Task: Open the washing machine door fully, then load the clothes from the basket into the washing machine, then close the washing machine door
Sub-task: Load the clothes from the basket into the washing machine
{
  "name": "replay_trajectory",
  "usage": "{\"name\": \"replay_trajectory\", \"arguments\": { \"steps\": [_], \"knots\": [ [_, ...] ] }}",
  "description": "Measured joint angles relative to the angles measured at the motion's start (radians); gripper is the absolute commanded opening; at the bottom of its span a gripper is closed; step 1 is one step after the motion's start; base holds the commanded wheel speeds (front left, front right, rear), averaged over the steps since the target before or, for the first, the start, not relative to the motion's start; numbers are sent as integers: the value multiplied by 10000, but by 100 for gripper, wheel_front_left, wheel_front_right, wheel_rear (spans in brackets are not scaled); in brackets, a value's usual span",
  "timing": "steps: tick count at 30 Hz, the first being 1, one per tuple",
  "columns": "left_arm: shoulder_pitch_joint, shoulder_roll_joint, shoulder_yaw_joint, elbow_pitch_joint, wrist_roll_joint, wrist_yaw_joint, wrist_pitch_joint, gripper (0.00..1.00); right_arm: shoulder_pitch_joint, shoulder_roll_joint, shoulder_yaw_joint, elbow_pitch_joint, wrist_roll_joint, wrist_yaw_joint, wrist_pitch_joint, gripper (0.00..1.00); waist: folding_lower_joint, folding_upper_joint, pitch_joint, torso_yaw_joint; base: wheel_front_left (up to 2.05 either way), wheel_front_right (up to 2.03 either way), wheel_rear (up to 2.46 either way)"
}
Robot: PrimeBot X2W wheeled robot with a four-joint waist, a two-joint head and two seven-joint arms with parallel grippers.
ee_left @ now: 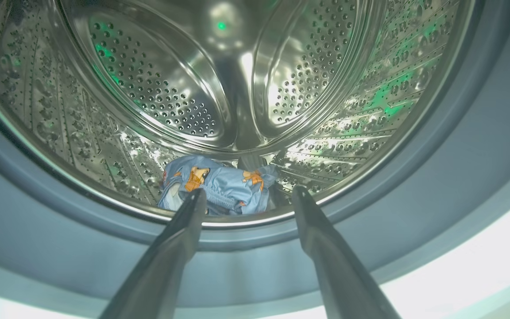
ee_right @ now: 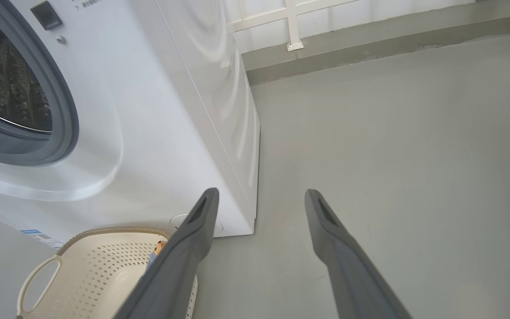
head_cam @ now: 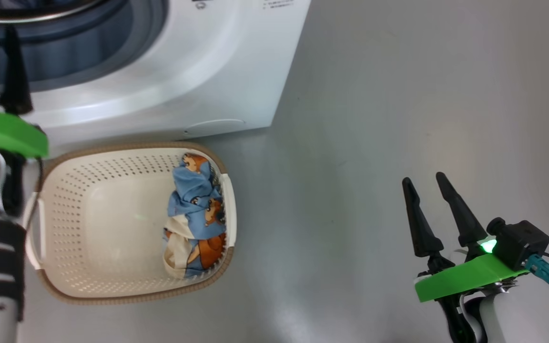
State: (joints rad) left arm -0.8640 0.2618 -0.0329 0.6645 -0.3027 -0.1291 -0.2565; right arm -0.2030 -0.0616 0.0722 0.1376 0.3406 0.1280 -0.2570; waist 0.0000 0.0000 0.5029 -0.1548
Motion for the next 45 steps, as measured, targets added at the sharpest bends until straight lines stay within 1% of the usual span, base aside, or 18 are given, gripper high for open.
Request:
{"name": "replay_trajectory", "arguments": {
  "steps": [11, 14, 26, 39, 45],
  "knots": [
    [2094, -736, 518, -988, 8, 0, 0, 100, 395, -454, -226, 107, -4, 0, 0, 100, 0, 0, -809, 506, 0, 0, 0],
    [2780, -941, 560, -1256, 257, 0, 0, 100, 546, -629, -261, 148, -4, 0, 0, 100, 0, 0, -1150, 681, 0, 0, 0],
    [4953, -1216, 805, -2113, 516, 0, 2, 100, 1340, -945, -257, 345, 44, 0, 0, 100, 0, 0, -2317, 1001, 0, 0, 0],
    [6845, -1438, 1070, -3037, 617, 0, 10, 100, 2197, -1076, -284, 372, 146, 0, 0, 100, 0, 0, -3313, 1147, 0, 0, 0],
    [7688, -1561, 1143, -3530, 848, 0, 10, 100, 2577, -1164, -295, 384, 301, 0, 0, 100, 1, 0, -3684, 1196, 0, 0, 0]
  ]
}}
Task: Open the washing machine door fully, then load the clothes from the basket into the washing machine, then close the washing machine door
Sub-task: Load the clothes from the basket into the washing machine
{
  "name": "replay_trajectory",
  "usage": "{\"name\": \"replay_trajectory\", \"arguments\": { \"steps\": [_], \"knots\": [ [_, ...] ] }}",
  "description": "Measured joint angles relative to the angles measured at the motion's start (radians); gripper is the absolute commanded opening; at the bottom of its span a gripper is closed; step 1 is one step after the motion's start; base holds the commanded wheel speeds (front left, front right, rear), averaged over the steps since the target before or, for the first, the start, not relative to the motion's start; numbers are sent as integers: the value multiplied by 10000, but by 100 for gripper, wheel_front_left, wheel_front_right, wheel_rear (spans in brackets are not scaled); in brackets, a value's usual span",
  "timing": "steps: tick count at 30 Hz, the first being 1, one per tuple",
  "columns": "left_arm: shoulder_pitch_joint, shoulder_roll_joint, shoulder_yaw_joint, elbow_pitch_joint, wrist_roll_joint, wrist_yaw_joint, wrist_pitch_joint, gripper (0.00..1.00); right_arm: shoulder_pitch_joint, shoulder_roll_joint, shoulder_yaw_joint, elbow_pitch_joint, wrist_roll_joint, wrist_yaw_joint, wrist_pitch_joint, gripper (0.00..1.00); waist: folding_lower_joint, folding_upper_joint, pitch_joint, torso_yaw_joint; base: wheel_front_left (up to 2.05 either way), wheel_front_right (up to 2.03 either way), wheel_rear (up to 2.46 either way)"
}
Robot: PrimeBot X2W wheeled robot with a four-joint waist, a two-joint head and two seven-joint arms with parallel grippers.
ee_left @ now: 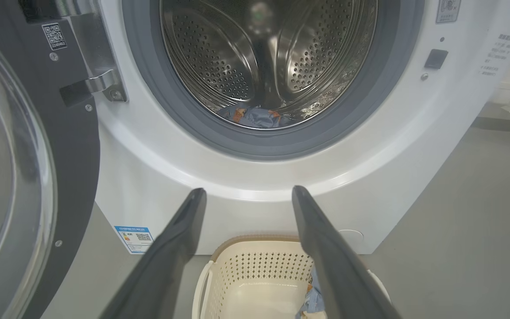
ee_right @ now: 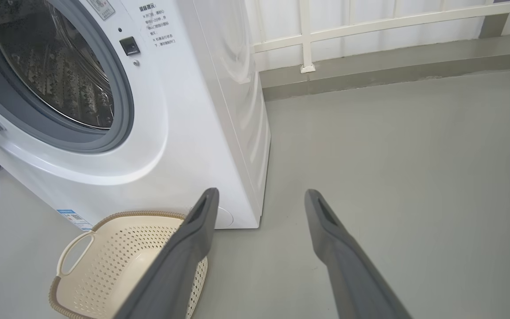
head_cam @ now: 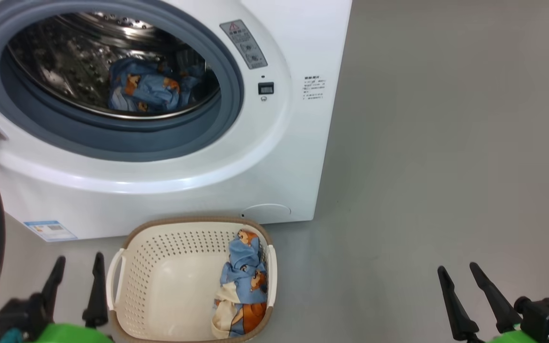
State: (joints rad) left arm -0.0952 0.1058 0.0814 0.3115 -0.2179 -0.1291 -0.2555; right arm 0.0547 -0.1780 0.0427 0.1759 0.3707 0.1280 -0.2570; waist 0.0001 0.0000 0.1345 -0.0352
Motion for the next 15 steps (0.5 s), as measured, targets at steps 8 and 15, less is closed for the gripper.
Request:
{"name": "replay_trajectory", "arguments": {
  "steps": [8, 15],
  "knots": [
    [1193, -159, 328, -871, 81, 0, 0, 100, 430, -63, -169, -48, 17, 0, 0, 100, 0, 0, -327, -5, 0, 0, 0],
    [1791, -309, 623, -1296, 107, 0, 0, 100, 550, -54, -311, -86, 17, 0, 0, 100, 0, 0, -340, 22, 0, 0, 0]
  ]
}}
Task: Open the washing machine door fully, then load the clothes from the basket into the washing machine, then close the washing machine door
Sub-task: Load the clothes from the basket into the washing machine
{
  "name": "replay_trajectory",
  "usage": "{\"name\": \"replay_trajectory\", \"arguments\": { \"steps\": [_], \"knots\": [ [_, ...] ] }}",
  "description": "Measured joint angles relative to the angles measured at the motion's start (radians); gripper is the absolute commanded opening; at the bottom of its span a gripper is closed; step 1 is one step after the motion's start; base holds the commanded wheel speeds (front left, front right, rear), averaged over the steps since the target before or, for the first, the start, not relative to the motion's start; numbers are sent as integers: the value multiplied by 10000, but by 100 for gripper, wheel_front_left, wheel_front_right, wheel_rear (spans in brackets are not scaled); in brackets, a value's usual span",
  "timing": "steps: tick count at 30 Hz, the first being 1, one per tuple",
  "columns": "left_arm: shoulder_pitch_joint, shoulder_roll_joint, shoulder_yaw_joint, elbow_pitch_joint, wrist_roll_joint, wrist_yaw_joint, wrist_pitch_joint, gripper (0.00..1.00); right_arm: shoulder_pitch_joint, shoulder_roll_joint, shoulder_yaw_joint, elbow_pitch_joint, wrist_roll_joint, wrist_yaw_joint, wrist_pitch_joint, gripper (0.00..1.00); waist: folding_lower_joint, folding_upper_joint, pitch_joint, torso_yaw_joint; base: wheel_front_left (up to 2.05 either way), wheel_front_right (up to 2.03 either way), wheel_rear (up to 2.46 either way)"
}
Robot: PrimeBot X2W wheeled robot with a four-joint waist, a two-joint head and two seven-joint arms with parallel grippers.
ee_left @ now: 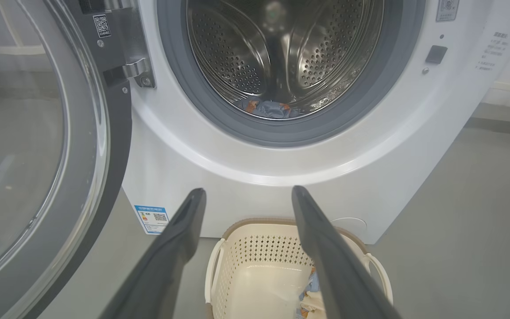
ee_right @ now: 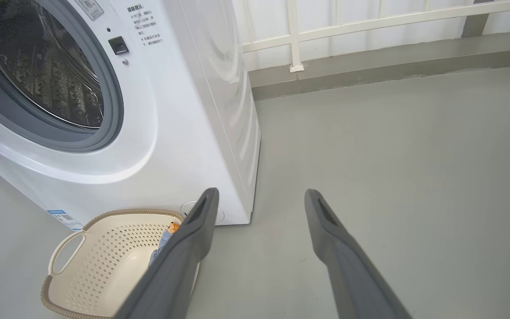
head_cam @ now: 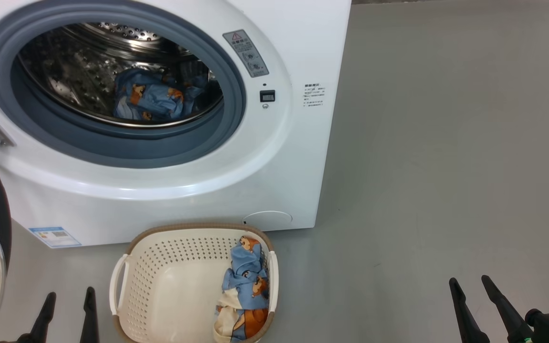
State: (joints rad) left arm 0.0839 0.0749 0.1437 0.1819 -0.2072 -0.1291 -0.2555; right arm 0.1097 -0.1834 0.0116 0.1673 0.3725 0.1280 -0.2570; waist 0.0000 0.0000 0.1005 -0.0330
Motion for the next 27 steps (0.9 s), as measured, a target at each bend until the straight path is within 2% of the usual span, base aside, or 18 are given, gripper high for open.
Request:
{"name": "replay_trajectory", "arguments": {
  "steps": [10, 17, 27],
  "knots": [
    [-45, -46, -219, 165, -6, 0, 2, 100, -19, 123, -17, -13, 0, 0, 2, 100, 0, 0, 165, 36, 0, 0, 0],
    [-669, 59, -1016, 1028, -407, 0, 2, 100, -432, 272, -8, -90, -2, 0, 0, 100, 0, 0, 595, -77, 0, 0, 0],
    [-2799, 359, -2623, 2930, -918, 0, 2, 100, -1465, 617, 79, -249, -132, 0, 0, 100, 0, 0, 1858, -270, 0, 0, 0]
  ]
}}
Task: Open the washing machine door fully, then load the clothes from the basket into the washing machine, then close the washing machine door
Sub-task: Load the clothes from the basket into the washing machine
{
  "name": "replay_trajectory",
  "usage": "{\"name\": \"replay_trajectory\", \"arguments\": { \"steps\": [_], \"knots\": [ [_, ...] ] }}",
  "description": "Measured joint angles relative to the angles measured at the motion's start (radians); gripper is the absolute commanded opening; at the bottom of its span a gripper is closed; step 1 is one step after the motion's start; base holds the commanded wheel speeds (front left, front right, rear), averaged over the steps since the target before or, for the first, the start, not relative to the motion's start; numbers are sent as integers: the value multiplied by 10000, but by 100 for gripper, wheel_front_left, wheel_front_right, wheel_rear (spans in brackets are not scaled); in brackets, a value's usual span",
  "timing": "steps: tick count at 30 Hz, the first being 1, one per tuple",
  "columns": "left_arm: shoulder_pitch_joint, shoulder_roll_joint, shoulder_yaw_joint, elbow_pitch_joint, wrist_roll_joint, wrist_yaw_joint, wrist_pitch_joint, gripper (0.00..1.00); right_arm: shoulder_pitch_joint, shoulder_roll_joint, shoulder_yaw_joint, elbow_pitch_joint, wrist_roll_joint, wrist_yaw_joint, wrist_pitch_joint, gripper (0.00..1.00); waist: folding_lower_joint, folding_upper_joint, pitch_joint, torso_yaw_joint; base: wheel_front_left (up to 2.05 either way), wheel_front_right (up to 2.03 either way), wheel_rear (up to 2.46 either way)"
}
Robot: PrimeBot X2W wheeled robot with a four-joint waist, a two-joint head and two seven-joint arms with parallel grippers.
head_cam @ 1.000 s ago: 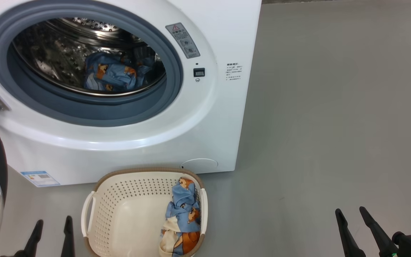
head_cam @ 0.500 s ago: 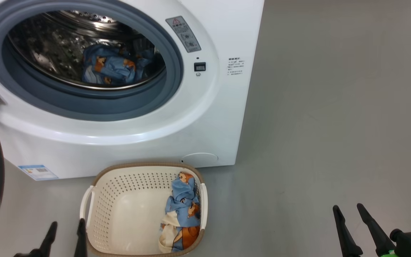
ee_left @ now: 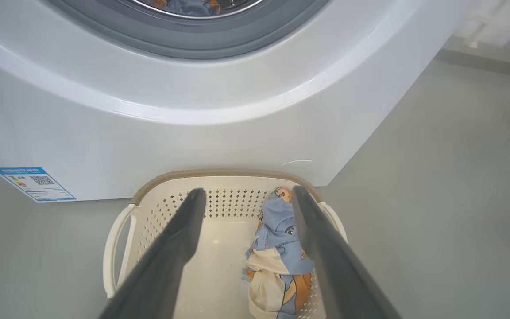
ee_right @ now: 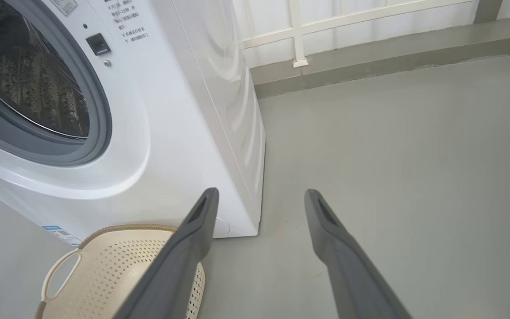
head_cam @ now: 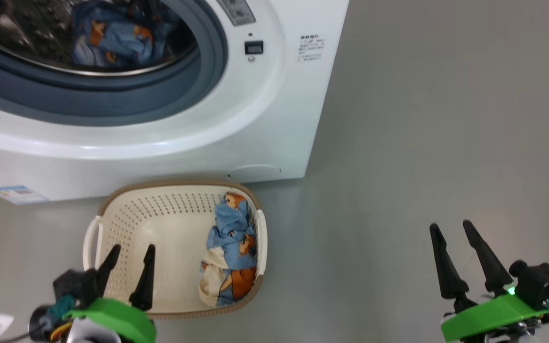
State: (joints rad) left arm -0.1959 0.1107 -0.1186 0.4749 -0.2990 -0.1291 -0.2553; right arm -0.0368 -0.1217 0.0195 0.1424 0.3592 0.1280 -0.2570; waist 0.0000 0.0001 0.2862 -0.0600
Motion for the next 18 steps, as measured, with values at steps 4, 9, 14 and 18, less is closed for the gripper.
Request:
{"name": "replay_trajectory", "arguments": {
  "steps": [4, 9, 14, 18],
  "knots": [
    [-958, 96, -548, 688, -299, 0, 2, 100, -469, 150, 23, -102, -148, 0, 0, 100, 0, 0, 602, -76, 0, 0, 0],
    [-1926, 280, -1287, 1452, -568, 0, 0, 100, -947, 253, 140, -151, -150, 0, 0, 100, 0, 0, 1365, -200, 0, 0, 0],
    [-2698, 430, -1992, 2161, -940, 0, 0, 100, -1322, 351, 219, -211, -186, 0, 0, 100, 0, 0, 2063, -362, 0, 0, 0],
    [-3542, 619, -2727, 2924, -1260, 0, 0, 100, -1659, 468, 357, -267, -240, 0, 0, 100, 1, -1, 2711, -539, 0, 0, 0]
  ]
}}
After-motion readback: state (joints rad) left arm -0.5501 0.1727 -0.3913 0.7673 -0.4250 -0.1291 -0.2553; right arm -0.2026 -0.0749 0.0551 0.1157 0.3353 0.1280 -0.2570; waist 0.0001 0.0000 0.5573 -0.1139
